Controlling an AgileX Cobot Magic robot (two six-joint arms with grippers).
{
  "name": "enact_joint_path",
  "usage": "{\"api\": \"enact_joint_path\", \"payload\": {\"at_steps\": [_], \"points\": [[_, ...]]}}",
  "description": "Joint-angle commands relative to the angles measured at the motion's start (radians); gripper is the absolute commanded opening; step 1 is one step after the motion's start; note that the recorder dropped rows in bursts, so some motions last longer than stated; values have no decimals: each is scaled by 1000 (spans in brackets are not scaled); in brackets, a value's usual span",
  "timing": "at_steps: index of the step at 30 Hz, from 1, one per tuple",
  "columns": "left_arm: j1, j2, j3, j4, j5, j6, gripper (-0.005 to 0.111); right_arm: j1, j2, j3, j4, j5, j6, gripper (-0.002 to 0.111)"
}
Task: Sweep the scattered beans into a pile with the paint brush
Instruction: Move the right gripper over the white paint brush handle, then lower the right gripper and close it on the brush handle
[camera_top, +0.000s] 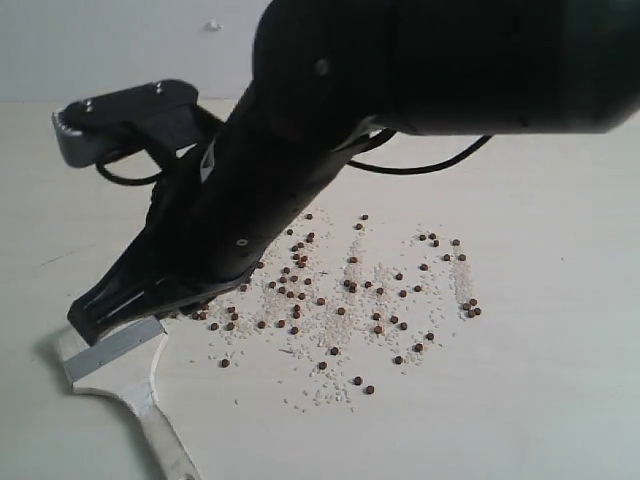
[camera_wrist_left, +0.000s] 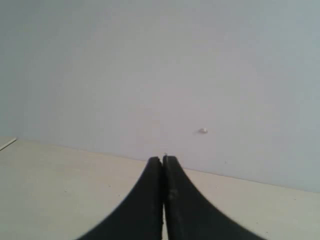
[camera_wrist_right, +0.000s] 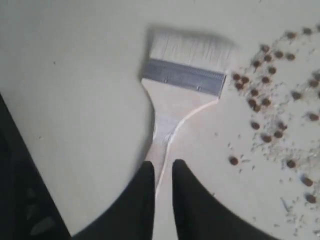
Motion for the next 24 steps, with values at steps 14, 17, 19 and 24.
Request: {"api": "enact_joint_path", "payload": {"at_steps": [14, 17, 19, 24], "points": [[2, -6, 1, 2, 0, -2, 0, 70, 248, -160, -119, 124, 116, 49], [2, -6, 1, 2, 0, -2, 0, 93, 258, -160, -200, 93, 168, 52], [2, -6, 1, 2, 0, -2, 0, 102, 264, -160, -215, 55, 204, 56], [2, -6, 1, 2, 0, -2, 0, 102, 325, -224, -213, 77, 256, 58]]}}
